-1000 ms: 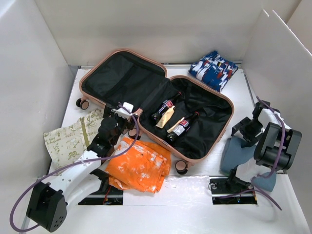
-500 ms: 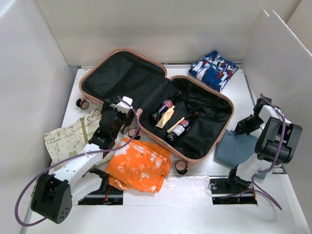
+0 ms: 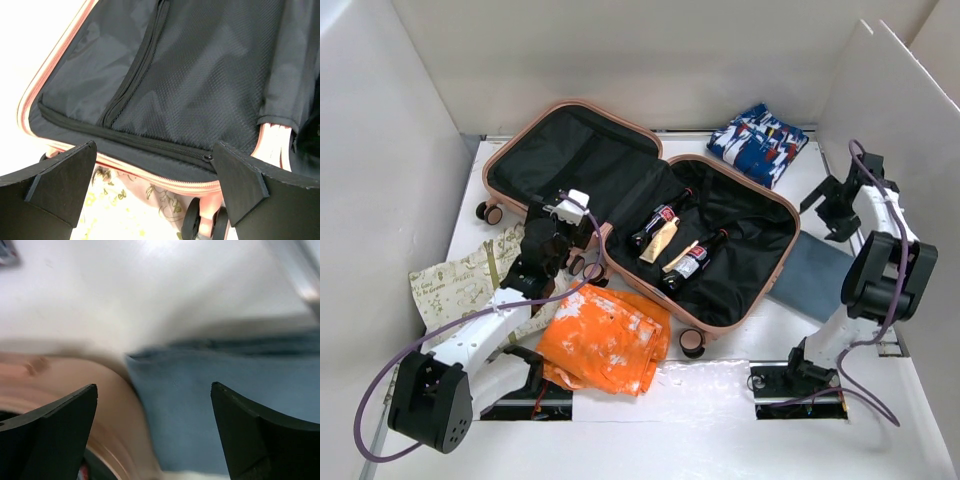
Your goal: Pack the luggage
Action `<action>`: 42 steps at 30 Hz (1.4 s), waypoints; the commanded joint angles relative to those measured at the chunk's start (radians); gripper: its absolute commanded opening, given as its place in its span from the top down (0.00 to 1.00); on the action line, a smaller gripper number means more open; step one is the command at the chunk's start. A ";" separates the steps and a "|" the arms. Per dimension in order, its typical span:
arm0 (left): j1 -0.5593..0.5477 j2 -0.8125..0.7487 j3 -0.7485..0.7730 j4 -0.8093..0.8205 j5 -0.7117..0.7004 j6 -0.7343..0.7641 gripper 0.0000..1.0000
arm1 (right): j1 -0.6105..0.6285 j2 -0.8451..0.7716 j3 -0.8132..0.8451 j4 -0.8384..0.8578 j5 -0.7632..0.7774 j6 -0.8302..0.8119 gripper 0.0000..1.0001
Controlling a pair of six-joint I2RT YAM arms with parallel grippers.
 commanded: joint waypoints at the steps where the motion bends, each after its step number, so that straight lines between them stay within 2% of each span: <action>1: 0.004 -0.011 0.008 0.082 0.036 -0.004 0.00 | -0.020 -0.146 0.003 -0.214 0.174 -0.196 0.01; 4: 0.004 -0.011 -0.001 0.116 0.076 0.005 0.00 | -0.071 -0.248 -0.061 -0.248 0.187 -0.249 0.01; 9: 0.004 -0.022 -0.034 0.244 0.180 0.027 0.00 | -0.173 -0.271 -0.159 -0.288 0.187 -0.311 0.01; 14: 0.004 -0.054 -0.086 0.297 0.181 0.027 0.00 | -0.345 -0.300 -0.279 -0.266 0.097 -0.341 0.01; 17: 0.004 -0.077 -0.106 0.306 0.168 0.016 0.00 | -0.414 -0.300 -0.304 -0.243 0.138 -0.383 0.01; 19: 0.004 -0.086 -0.106 0.295 0.158 0.016 0.00 | -0.424 -0.286 -0.313 -0.230 0.149 -0.429 0.01; 24: 0.004 -0.095 -0.115 0.286 0.148 0.016 0.00 | -0.424 -0.246 -0.351 -0.124 -0.029 -0.500 0.01; 31: -0.005 -0.105 -0.083 0.242 0.138 0.036 0.00 | -0.433 -0.159 -0.408 -0.065 -0.066 -0.530 0.01; 33: -0.005 -0.095 -0.074 0.229 0.128 0.036 0.00 | -0.433 -0.138 -0.436 -0.056 -0.075 -0.489 0.01; 35: -0.005 -0.095 -0.061 0.229 0.128 0.036 0.00 | -0.433 -0.138 -0.436 -0.065 -0.042 -0.469 0.01; 39: -0.005 -0.066 -0.050 0.229 0.128 0.047 0.00 | -0.433 -0.272 -0.402 -0.114 0.055 -0.416 0.01; 42: -0.005 -0.057 -0.050 0.229 0.141 0.047 0.00 | -0.433 -0.321 -0.358 -0.168 0.185 -0.386 0.01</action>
